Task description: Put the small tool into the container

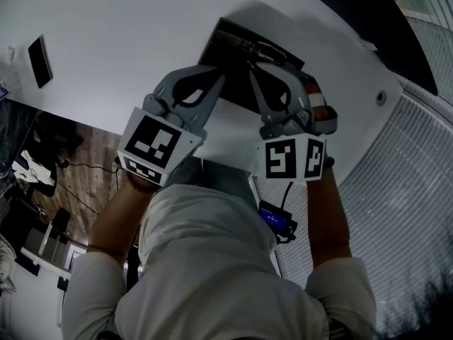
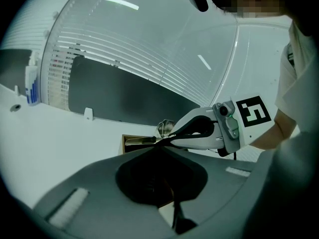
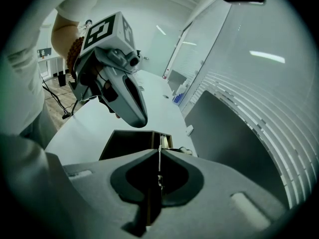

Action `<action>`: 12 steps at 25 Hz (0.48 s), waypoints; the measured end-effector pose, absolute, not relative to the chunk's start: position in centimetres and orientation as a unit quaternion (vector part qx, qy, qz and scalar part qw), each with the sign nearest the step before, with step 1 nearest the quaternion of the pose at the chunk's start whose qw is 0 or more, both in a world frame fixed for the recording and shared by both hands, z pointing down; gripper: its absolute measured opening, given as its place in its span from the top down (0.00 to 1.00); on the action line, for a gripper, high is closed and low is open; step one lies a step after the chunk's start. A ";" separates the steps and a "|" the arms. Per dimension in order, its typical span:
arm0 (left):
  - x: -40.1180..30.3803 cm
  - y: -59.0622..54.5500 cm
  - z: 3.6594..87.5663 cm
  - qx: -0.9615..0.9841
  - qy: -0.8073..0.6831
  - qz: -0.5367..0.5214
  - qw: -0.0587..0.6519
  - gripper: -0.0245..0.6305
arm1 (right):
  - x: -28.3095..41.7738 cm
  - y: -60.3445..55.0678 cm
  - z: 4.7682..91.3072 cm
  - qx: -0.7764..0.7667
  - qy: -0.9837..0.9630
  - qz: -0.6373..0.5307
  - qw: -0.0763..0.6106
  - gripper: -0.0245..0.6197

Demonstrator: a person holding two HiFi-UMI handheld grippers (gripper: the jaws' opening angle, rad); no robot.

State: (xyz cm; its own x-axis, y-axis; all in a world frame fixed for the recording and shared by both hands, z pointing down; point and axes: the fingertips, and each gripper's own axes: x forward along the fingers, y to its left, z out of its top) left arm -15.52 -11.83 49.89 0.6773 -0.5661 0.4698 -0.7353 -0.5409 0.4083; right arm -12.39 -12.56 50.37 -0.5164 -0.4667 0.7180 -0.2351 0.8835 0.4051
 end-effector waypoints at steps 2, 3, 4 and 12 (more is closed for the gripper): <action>-15.7 -11.9 50.0 0.866 -0.375 0.143 0.298 0.96 | -12.6 -12.7 50.5 0.201 -0.860 -0.128 0.452 0.95; -15.7 -11.9 50.1 0.866 -0.375 0.143 0.298 0.96 | -12.6 -12.7 50.7 0.198 -0.859 -0.128 0.454 0.95; -15.7 -12.0 50.2 0.865 -0.376 0.143 0.299 0.96 | -12.6 -12.8 50.9 0.196 -0.858 -0.129 0.456 0.95; -15.5 -12.4 51.8 0.862 -0.377 0.150 0.304 0.96 | -12.3 -13.5 52.6 0.183 -0.859 -0.117 0.463 0.95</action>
State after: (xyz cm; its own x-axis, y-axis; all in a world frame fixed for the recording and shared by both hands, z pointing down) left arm -15.49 -12.40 51.80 0.6704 -0.5584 0.4886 -0.7414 -0.5305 0.4109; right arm -12.33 -13.47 52.59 -0.5041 -0.4220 0.7535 -0.2058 0.9060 0.3698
